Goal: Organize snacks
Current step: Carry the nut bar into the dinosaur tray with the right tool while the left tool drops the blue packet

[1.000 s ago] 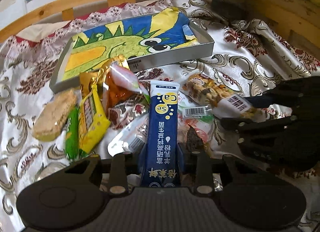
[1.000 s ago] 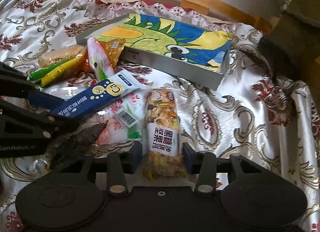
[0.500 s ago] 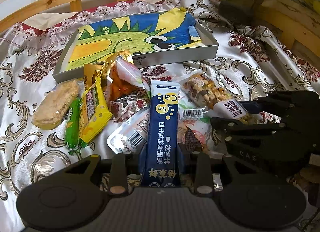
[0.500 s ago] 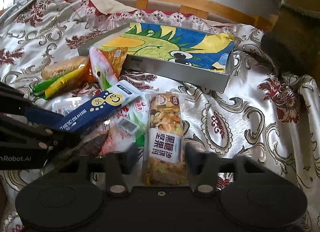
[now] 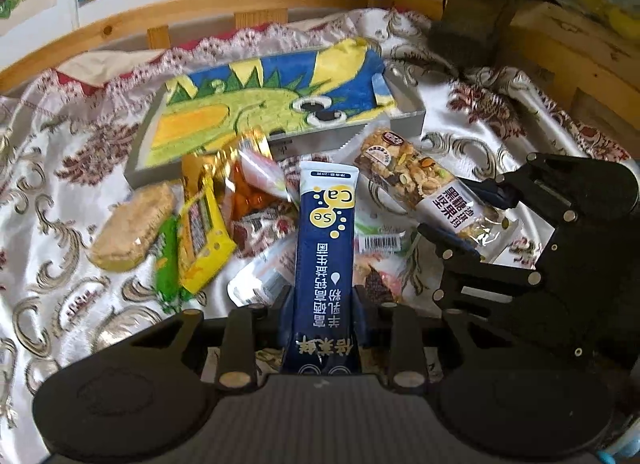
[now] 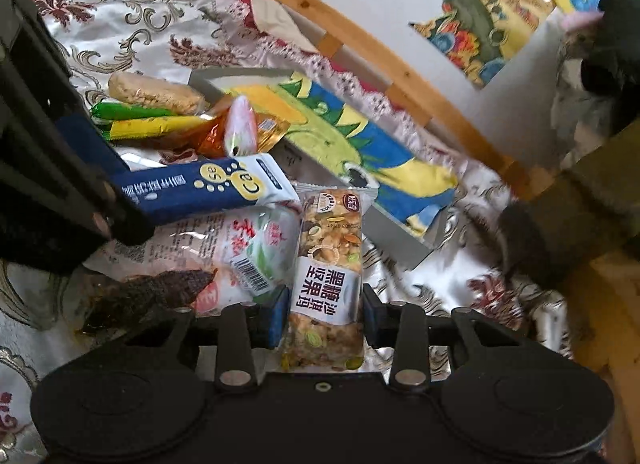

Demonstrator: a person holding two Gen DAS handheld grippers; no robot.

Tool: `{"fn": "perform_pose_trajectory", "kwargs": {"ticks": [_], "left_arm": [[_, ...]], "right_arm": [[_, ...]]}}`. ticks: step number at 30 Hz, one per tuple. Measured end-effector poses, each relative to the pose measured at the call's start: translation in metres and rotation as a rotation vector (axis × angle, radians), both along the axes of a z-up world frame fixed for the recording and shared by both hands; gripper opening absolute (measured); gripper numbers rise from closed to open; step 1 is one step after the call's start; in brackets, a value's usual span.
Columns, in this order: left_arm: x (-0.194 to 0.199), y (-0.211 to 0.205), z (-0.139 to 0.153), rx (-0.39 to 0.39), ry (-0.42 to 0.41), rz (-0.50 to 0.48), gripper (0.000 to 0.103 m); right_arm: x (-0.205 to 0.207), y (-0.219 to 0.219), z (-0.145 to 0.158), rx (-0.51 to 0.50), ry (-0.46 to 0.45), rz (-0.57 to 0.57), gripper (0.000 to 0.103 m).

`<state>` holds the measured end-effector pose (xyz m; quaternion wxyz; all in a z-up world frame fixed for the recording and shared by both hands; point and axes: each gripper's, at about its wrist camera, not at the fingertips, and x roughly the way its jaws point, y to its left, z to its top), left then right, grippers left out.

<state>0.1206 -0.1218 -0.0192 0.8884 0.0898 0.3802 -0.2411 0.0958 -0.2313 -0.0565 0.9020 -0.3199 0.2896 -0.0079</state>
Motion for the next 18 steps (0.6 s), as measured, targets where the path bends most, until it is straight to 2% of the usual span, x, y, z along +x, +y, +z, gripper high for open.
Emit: {"fn": "perform_pose_trajectory", "kwargs": {"ticks": [3,9,13,15,18], "left_arm": [[0.003,0.002,0.012,-0.021,-0.029,0.009,0.033],[0.031,-0.009,0.035,-0.07,-0.08,0.044,0.033],[0.064,-0.023,0.052,-0.117,-0.118,0.085,0.033],[0.082,-0.031,0.059,-0.132,-0.135,0.105,0.033],[0.114,-0.044,0.06,-0.168,-0.112,0.136,0.033]], "right_arm": [[0.0,-0.005,0.009,0.038,-0.032,-0.026,0.039],[0.015,-0.024,0.039,0.194,-0.091,-0.049,0.039],[0.042,-0.035,0.054,0.247,-0.141,-0.035,0.039],[0.061,-0.045,0.062,0.314,-0.149,-0.046,0.039],[0.088,-0.059,0.067,0.374,-0.157,-0.065,0.039]]}}
